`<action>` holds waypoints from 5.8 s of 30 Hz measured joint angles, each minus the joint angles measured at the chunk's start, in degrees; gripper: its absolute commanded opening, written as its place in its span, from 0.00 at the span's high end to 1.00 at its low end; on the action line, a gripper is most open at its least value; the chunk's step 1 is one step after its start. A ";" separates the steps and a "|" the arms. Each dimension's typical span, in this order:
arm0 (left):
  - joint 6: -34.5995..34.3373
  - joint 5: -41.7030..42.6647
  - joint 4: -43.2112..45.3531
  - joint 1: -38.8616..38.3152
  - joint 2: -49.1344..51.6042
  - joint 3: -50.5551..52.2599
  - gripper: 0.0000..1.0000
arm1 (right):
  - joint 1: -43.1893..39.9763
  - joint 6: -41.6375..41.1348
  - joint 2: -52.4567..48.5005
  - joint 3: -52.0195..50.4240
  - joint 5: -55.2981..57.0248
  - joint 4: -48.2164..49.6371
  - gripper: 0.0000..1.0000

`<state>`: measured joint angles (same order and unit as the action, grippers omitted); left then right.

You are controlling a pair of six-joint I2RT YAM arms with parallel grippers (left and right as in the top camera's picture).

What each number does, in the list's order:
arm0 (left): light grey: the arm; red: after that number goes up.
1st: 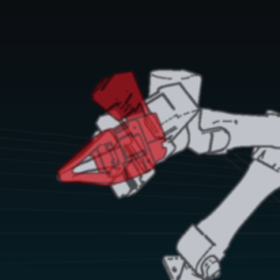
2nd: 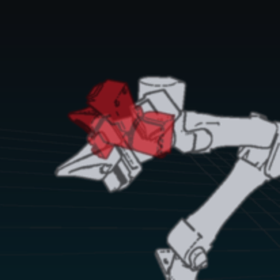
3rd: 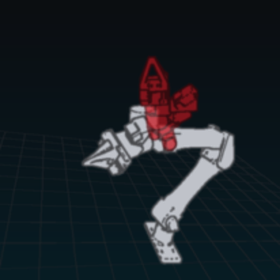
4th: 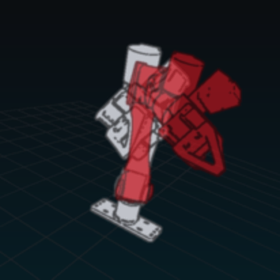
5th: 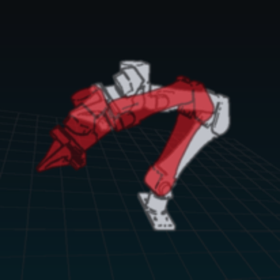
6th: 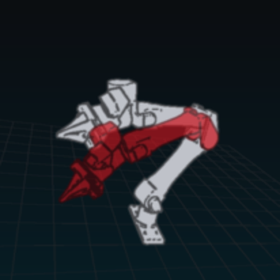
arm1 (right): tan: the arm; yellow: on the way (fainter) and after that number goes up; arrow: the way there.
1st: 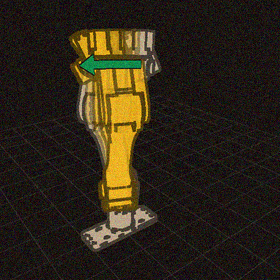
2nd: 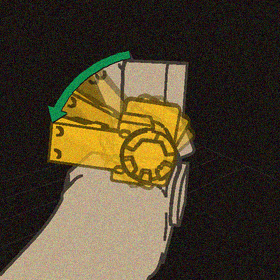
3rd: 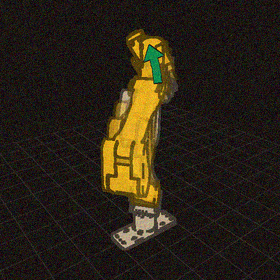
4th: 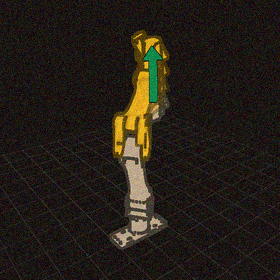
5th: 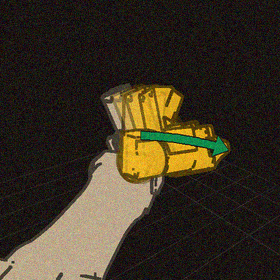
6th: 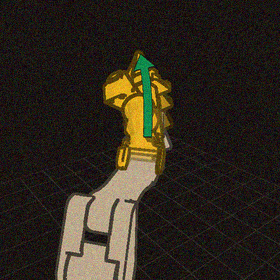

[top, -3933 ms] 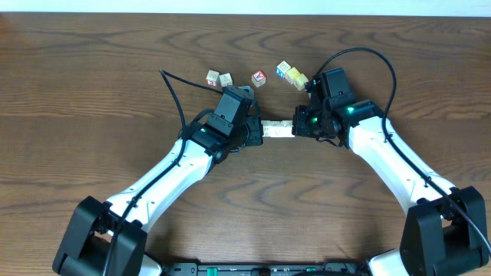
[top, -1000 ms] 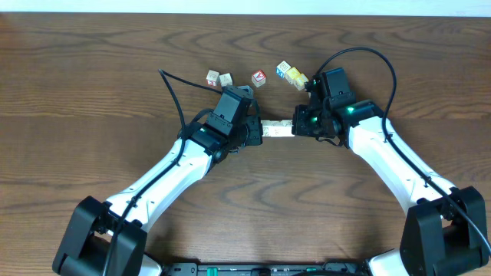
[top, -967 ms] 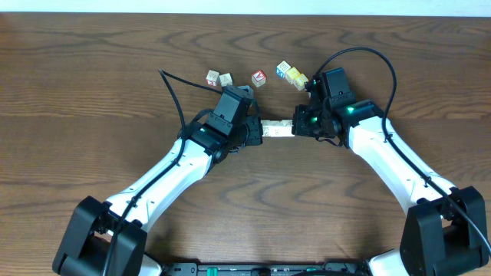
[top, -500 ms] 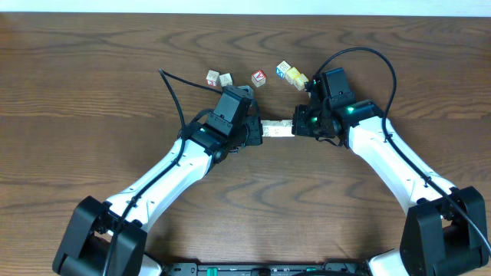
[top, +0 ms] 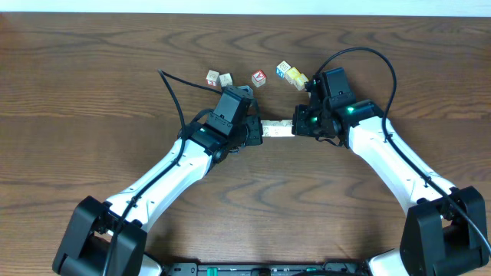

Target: Lift 3 blocks

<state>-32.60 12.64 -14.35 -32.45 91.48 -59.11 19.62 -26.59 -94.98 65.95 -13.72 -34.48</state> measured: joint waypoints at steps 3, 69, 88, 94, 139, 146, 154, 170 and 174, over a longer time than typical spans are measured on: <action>-0.24 0.07 0.00 0.00 0.02 0.00 0.93 | 0.00 0.00 0.00 0.00 0.02 0.02 0.99; -0.24 0.07 0.02 0.00 0.00 0.00 0.93 | 0.00 0.00 0.00 0.00 0.02 0.07 0.99; -0.44 0.04 0.04 0.00 0.00 0.00 0.93 | 0.00 0.00 0.00 0.00 0.04 0.28 0.99; -0.46 -0.17 0.00 0.00 0.00 0.00 0.93 | 0.07 0.00 0.00 0.00 0.24 1.51 0.99; -2.84 -0.11 0.66 0.00 2.05 0.00 0.93 | 0.11 -0.42 -0.33 0.00 0.70 0.90 0.99; -3.08 -0.07 0.90 0.00 2.05 0.00 0.93 | 0.11 -0.72 -1.60 0.00 0.70 0.39 0.99; -3.21 0.07 1.31 -0.02 2.27 0.00 0.93 | 0.11 -1.09 -1.84 0.00 0.87 0.37 0.99; -3.45 -1.03 1.77 -0.46 5.31 0.02 0.93 | 0.81 -1.95 -1.84 -0.85 2.67 3.50 0.99; -3.48 -0.98 1.77 -0.55 5.88 0.02 0.93 | 0.83 -2.32 -1.84 -1.81 2.62 4.15 0.99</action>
<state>-36.07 11.66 -12.58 -32.99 97.36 -59.09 20.45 -28.91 -96.82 64.14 -11.09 -30.33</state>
